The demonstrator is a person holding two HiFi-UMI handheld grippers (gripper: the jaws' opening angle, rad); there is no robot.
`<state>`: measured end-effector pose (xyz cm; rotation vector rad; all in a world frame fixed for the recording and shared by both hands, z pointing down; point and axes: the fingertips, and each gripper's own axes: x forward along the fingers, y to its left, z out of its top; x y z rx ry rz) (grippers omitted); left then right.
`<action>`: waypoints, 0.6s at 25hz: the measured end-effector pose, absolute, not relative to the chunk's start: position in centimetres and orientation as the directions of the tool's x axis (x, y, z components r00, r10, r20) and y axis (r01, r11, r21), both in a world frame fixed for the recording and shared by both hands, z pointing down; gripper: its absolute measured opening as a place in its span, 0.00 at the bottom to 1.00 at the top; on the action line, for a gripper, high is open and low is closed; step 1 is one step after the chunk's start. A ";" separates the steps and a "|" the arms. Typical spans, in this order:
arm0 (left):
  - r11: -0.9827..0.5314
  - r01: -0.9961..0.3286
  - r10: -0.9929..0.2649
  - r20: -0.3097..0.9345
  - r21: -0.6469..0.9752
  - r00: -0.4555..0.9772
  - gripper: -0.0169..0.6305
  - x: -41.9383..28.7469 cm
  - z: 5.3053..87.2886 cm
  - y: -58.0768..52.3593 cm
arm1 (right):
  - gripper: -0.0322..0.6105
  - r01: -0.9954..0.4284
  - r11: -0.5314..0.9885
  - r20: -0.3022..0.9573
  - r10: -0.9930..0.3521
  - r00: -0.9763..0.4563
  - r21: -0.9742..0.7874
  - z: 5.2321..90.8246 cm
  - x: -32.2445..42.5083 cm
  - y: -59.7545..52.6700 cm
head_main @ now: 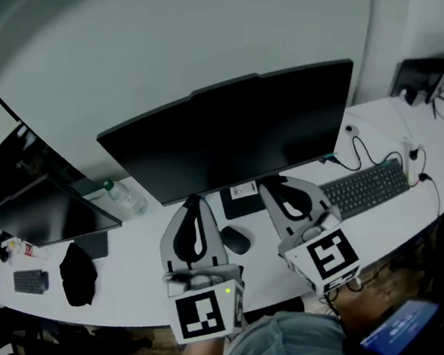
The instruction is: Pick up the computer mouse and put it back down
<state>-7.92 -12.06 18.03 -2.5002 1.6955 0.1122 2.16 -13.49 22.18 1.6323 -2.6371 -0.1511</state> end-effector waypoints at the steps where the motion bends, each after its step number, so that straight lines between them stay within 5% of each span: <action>1: -0.368 -0.928 -0.919 -0.128 -0.055 0.372 0.03 -7.8 18.1 -12.0 | 0.07 -0.891 0.443 -0.022 -0.894 -0.447 0.101 22.1 2.2 -13.5; 15: -0.365 -0.930 -0.922 -0.119 -0.049 0.368 0.03 -8.1 18.7 -11.8 | 0.07 -0.889 0.448 -0.018 -0.892 -0.451 0.097 22.6 1.8 -13.5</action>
